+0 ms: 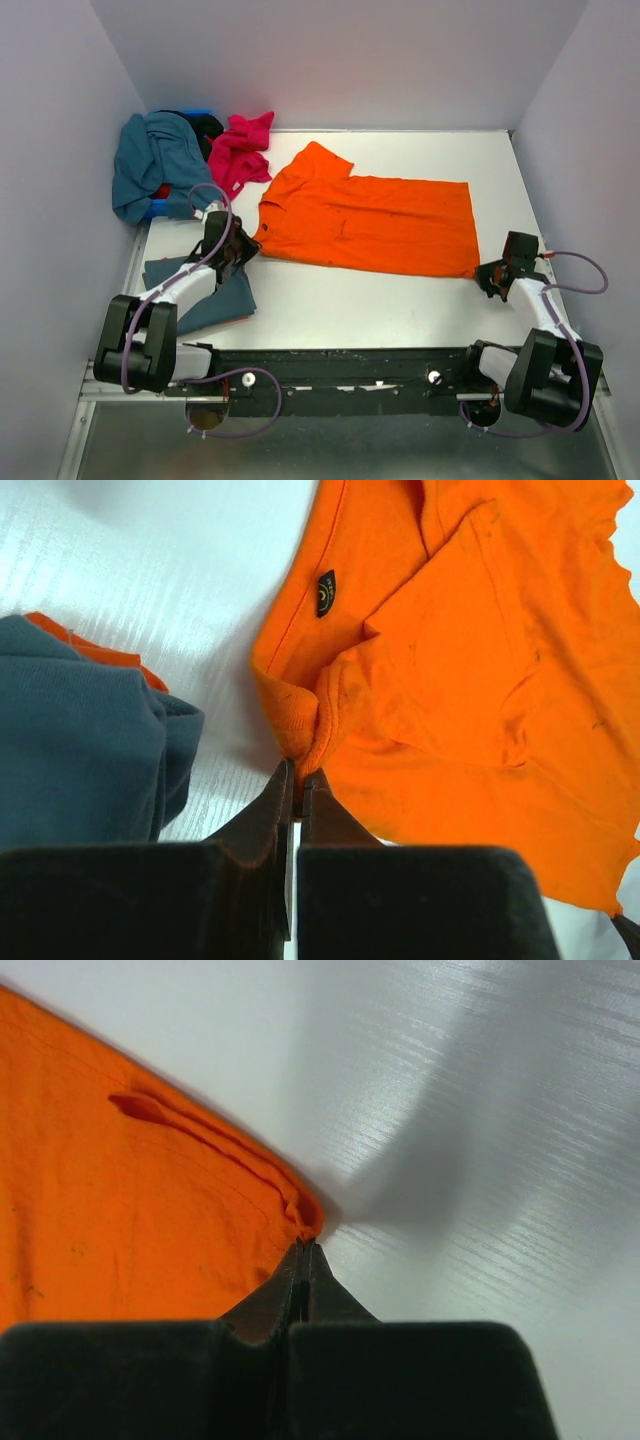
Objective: Fold and stack the t-shirts
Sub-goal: Fold the flattened tshirt in 1/3 of the way
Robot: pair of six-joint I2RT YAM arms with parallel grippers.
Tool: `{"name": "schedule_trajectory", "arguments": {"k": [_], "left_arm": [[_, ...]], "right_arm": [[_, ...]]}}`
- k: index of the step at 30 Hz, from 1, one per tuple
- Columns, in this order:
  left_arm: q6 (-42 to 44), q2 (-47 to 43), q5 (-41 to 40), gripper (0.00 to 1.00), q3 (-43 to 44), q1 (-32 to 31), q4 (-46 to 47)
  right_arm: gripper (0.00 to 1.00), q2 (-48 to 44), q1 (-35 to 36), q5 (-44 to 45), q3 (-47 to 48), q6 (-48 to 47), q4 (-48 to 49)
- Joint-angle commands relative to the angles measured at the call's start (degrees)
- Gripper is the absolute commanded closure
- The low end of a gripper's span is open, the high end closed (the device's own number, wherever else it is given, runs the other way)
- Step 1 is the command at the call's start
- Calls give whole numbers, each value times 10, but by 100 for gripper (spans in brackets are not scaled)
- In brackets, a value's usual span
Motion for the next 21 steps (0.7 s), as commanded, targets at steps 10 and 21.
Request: {"name": "schedule_trajectory", "arguments": {"k": [10, 21], "left_arm": [[28, -144, -46, 100, 1, 3, -150], [62, -220, -74, 19, 9, 3, -193]], "right_arm": [[99, -109, -3, 66, 8, -18, -116], [37, -197, -3, 39, 36, -96, -87]]}}
